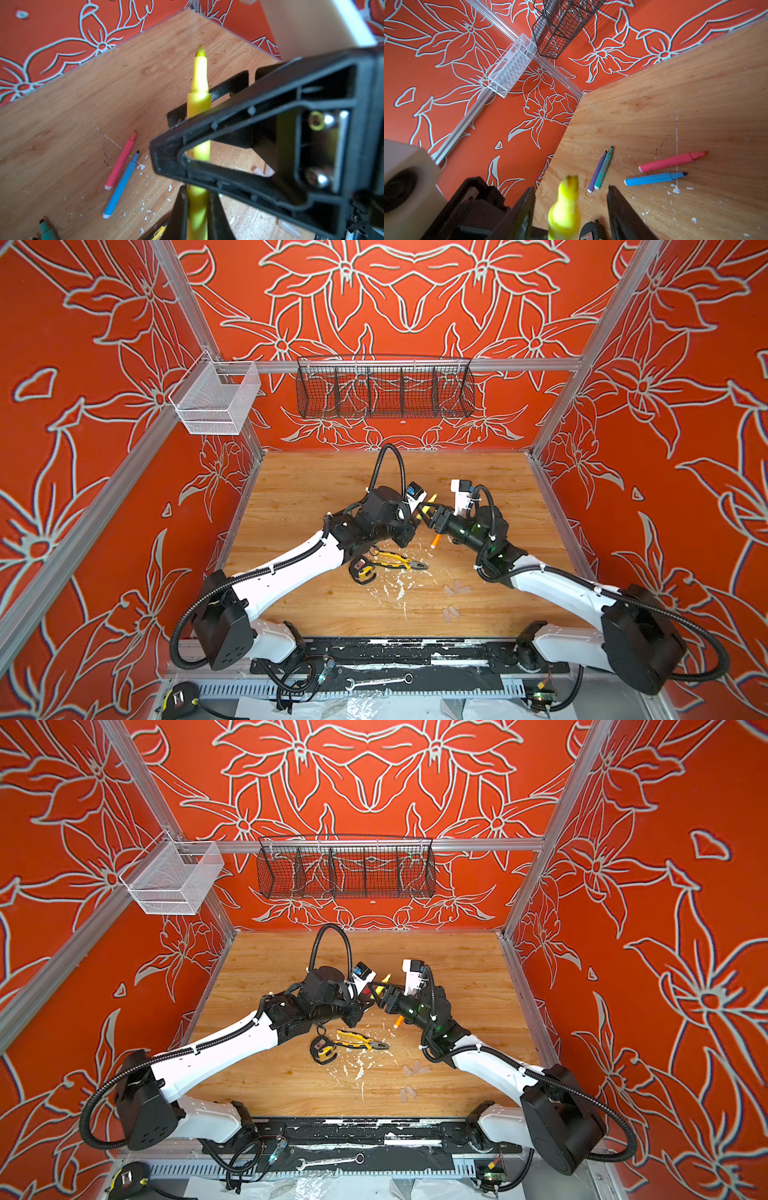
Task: Insert the pens into the pen caps
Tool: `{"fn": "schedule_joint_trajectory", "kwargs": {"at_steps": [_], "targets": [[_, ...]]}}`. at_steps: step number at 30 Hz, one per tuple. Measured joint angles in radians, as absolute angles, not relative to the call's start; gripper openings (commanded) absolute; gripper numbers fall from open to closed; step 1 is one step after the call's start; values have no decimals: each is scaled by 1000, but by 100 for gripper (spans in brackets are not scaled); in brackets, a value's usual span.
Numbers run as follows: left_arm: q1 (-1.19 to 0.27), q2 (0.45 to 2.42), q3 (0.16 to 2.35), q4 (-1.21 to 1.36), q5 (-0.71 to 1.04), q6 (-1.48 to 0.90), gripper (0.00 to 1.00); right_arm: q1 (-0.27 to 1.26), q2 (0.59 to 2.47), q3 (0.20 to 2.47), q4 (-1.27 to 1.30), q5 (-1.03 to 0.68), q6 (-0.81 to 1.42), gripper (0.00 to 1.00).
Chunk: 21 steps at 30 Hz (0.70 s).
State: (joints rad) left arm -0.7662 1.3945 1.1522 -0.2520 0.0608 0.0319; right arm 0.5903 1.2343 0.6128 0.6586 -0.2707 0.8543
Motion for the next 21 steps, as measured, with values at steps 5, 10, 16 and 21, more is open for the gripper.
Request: {"fn": "schedule_joint_trajectory", "kwargs": {"at_steps": [5, 10, 16, 21], "targets": [[-773, 1378, 1106, -216, 62, 60, 0, 590, 1208, 609, 666, -250, 860, 35], [-800, 1373, 1079, -197, 63, 94, 0, 590, 1208, 606, 670, -252, 876, 18], [-811, 1372, 1079, -192, 50, 107, 8, 588, 1205, 596, 673, -251, 883, 4], [-813, 1372, 1079, -181, 58, 109, 29, 601, 1187, 572, 686, -251, 900, 2]]}}
